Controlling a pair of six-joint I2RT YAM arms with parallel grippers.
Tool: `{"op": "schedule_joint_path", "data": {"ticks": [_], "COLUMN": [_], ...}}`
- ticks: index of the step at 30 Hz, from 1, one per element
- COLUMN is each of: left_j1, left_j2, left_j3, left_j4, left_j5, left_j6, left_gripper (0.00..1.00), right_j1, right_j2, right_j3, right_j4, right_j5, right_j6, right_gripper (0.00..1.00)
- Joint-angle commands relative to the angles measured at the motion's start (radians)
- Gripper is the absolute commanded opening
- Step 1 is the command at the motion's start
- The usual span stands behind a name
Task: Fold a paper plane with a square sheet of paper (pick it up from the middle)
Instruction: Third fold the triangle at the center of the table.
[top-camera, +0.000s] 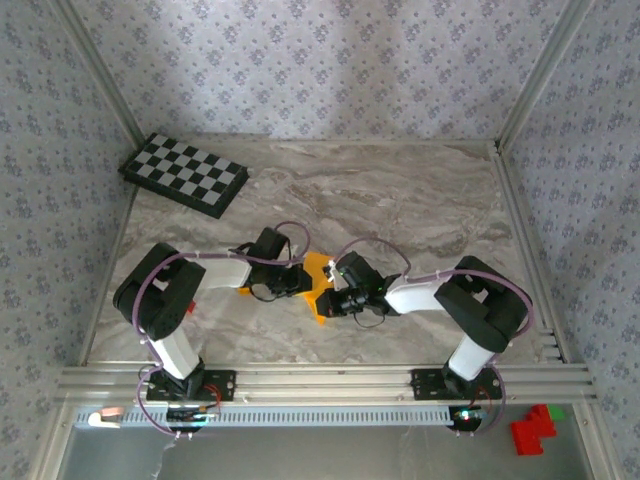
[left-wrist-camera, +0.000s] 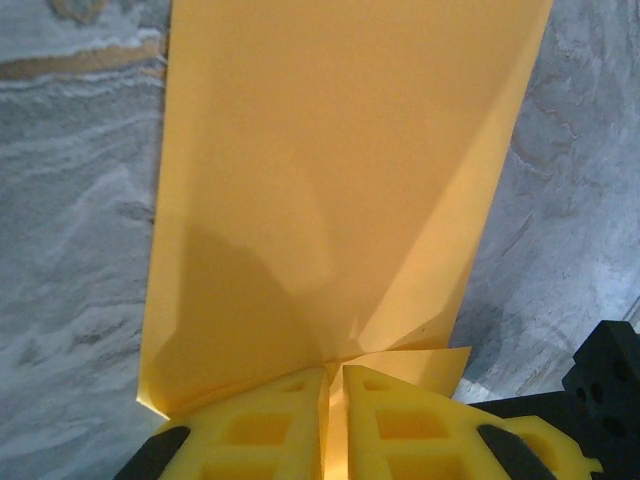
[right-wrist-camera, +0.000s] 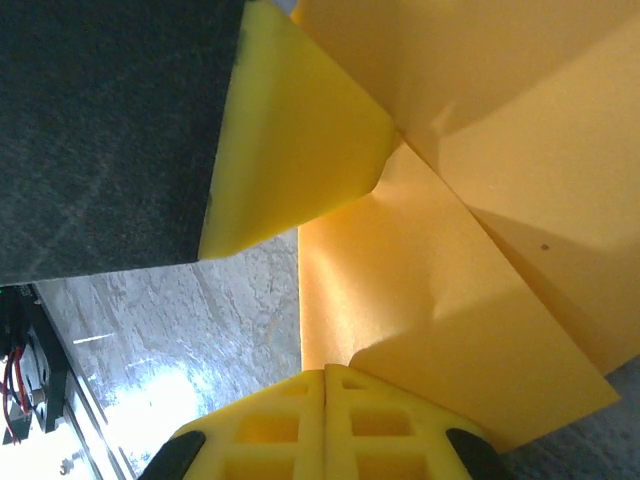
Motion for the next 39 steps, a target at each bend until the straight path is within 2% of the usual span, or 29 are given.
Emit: {"op": "schedule_joint_path", "data": {"ticks": [1, 6, 10, 15, 19, 21, 28, 39], "left_j1": [0.002, 0.001, -0.023, -0.065, -0.073, -0.078, -0.095, -0.073], "left_j2": [0.002, -0.072, -0.140, -0.179, -0.171, -0.160, -0.116, -0.051], "left_j3": [0.005, 0.026, -0.011, -0.060, -0.082, -0.087, -0.087, -0.070], "left_j4": [-0.123, -0.136, -0.136, -0.116, -0.087, -0.058, 0.016, 0.010], "left_j5": [-0.074, -0.061, -0.069, -0.077, -0.069, -0.055, -0.012, -0.032], "left_j6": [0.009, -0.010, -0.049, -0.082, -0.100, -0.108, -0.127, -0.099], "left_gripper": [0.17, 0.22, 0.22, 0.14, 0.02, 0.00, 0.00, 0.00], "right_j1": [-0.013, -0.013, -0.014, -0.015, -0.017, -0.016, -0.017, -0.016], "right_j2": [0.031, 0.022, 0.024, 0.031, 0.034, 0.035, 0.032, 0.031], "right_j3": [-0.052, -0.065, -0.069, -0.075, -0.077, -0.075, -0.073, -0.066], "right_j4": [-0.102, -0.109, -0.111, -0.106, -0.105, -0.107, -0.118, -0.178], "right_j5": [0.041, 0.048, 0.052, 0.057, 0.057, 0.057, 0.058, 0.069], "right_j6": [0.011, 0.014, 0.012, 0.011, 0.010, 0.008, 0.002, -0.015], "right_gripper": [0.04, 0.04, 0.04, 0.03, 0.03, 0.03, 0.02, 0.02]}}
